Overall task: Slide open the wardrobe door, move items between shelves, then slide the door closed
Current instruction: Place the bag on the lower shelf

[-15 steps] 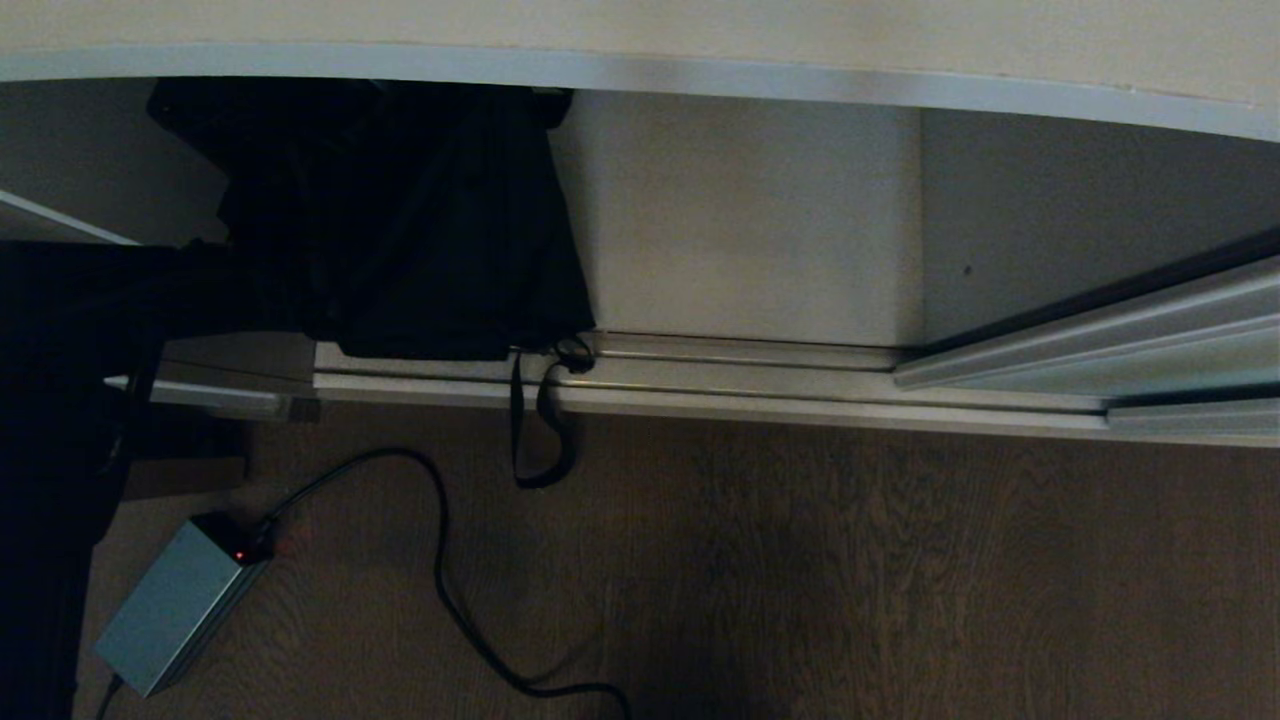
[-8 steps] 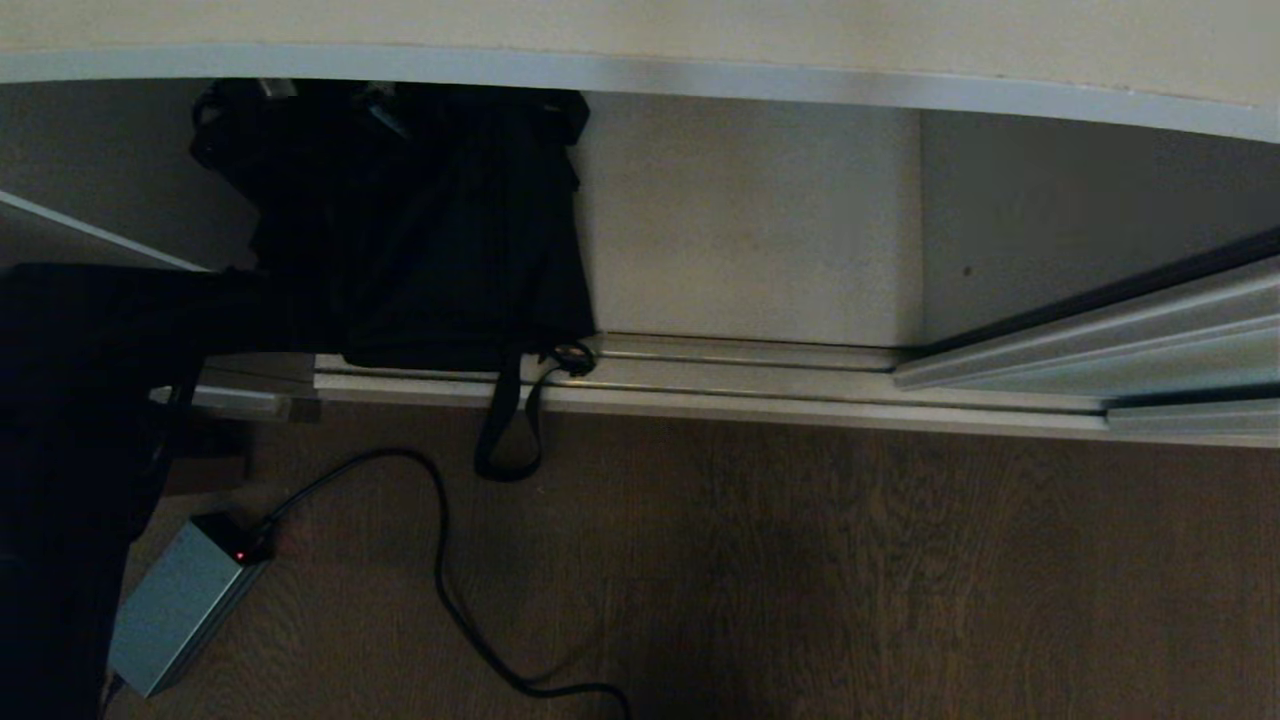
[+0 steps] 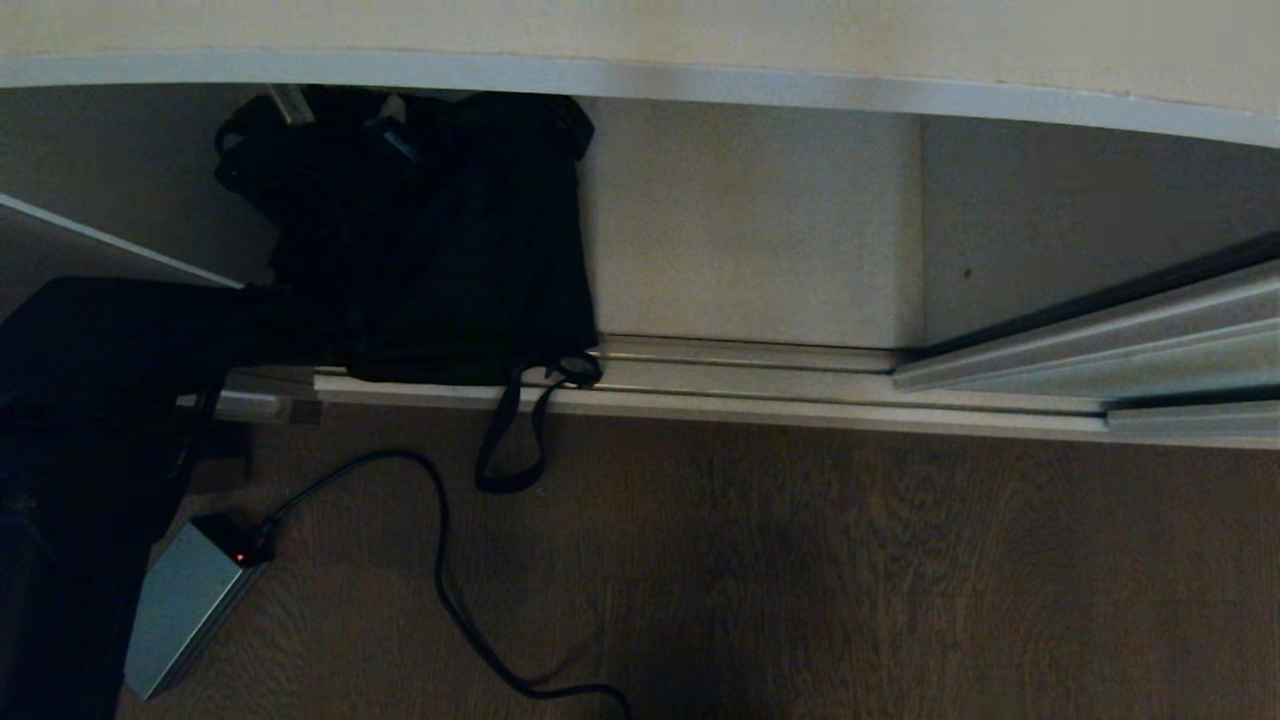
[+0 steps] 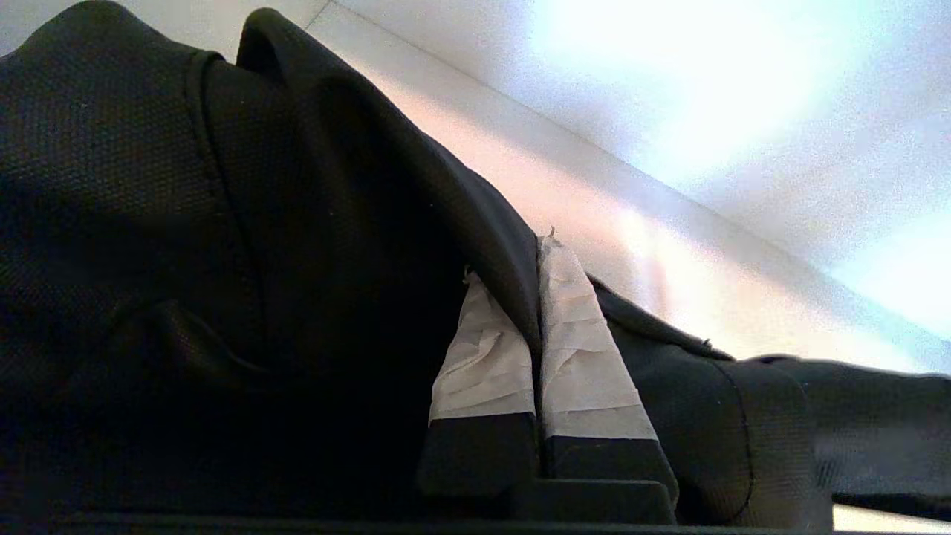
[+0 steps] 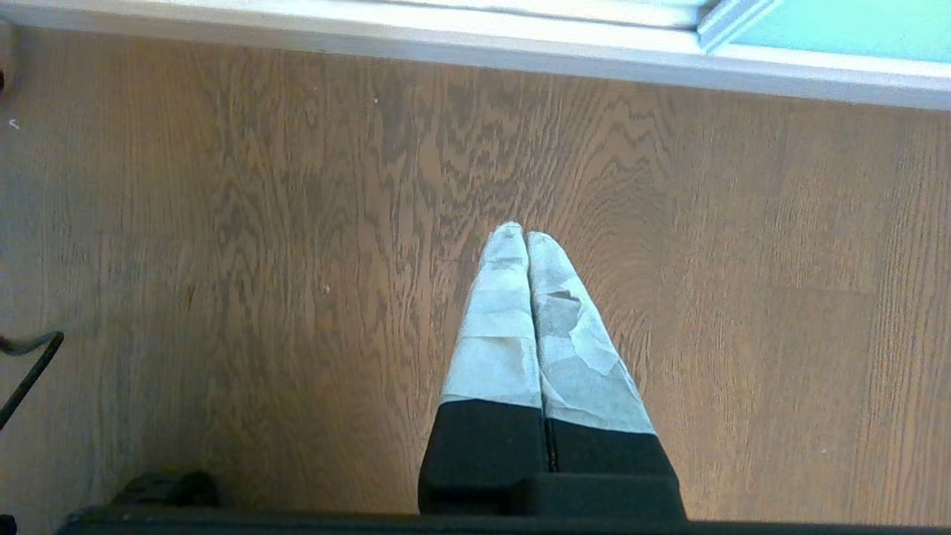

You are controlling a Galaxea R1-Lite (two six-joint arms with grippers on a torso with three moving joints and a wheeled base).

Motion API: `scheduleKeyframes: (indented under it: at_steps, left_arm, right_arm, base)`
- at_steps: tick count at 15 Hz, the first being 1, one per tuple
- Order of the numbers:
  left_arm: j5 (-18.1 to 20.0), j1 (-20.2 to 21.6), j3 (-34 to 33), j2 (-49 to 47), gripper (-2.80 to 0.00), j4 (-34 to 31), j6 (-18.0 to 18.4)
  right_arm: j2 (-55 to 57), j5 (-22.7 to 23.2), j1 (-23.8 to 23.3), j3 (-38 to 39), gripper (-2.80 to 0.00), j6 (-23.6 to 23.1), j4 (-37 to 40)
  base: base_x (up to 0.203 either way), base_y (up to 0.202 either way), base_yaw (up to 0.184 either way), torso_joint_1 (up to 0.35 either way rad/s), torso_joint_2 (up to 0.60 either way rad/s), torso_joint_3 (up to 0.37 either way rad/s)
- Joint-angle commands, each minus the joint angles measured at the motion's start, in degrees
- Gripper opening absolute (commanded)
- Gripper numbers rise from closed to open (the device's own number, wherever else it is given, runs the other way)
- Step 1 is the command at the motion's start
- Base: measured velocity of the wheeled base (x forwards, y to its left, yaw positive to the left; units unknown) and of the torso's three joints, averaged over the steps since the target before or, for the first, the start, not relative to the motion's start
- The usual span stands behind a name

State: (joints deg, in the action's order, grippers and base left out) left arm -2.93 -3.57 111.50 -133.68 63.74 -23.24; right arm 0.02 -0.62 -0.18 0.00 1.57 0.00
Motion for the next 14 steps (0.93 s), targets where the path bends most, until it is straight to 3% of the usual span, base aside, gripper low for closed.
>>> scheduleKeyframes:
  at_steps: [1,5,8,13,14]
  left_arm:
    - [-0.1,0.0,0.0,0.3,-2.80,0.3,-0.2]
    - [-2.0,0.0,0.0,0.3,-2.80,0.2,1.1]
    - [-9.4,-0.2,0.0,0.7,-2.80,0.3,6.9]
    - [-13.5,-0.7,0.0,0.7,-2.80,-0.3,6.5]
    - [-14.3,-0.7,0.0,0.7,0.00,-0.6,6.6]
  right_arm:
    - [-0.2,0.1,0.0,0.1,-2.80,0.0,0.0]
    - [-0.2,0.0,0.0,0.1,-2.80,0.0,0.0]
    - [-0.2,0.0,0.0,0.1,-2.80,0.0,0.0]
    - [-0.2,0.0,0.0,0.0,-2.80,0.0,0.0]
    - [-0.2,0.0,0.0,0.0,-2.80,0.0,0.0]
  base:
    - [0.106,0.000,-0.002,-0.002,0.00,0.004]
    - [0.173,0.000,-0.001,0.000,0.00,0.002]
    - [0.000,0.000,0.000,0.000,0.00,0.000]
    - [0.000,0.000,0.000,0.000,0.00,0.000]
    - [0.000,0.000,0.000,0.000,0.00,0.000]
